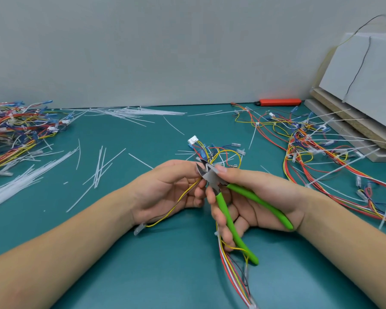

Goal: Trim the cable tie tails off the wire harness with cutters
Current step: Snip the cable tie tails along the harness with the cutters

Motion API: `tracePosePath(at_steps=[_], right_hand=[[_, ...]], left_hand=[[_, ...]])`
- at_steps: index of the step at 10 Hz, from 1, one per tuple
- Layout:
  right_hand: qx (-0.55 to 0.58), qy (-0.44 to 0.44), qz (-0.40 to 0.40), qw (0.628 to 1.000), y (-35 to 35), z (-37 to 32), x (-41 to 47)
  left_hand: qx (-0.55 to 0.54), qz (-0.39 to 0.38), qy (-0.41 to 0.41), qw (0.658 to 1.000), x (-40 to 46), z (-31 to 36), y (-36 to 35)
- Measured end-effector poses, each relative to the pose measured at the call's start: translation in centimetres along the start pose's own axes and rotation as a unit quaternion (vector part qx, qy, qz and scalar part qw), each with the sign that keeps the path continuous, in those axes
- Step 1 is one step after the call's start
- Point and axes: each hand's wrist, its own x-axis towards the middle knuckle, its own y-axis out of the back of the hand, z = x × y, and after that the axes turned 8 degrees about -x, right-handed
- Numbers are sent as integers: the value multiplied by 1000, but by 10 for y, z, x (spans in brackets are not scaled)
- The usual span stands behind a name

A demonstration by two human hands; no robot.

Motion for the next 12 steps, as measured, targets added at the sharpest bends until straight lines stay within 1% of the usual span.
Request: tracePosePath(at_steps=[4,6,7,8,10,12], right_hand=[[-5,-4,-6,1000,3,0,-1],[-31,5,15,999,-1,-4,-3],[-32,12,8,999,-1,-5,-5],[-27,14,12,999,-1,-3,-3],[-21,-1,-12,1000,3,-1,-1],[-18,2,-19,1000,5,0,-1]], left_hand=[[14,-4,-1,1000,1,-1,0],[-22,5,0,1000,1,0,1],[-17,-3,0,1000,1,0,1],[-25,11,0,1000,1,0,1],[17,1,-4,1000,1,0,-1],[18,0,-6,1000,1,-1,0]])
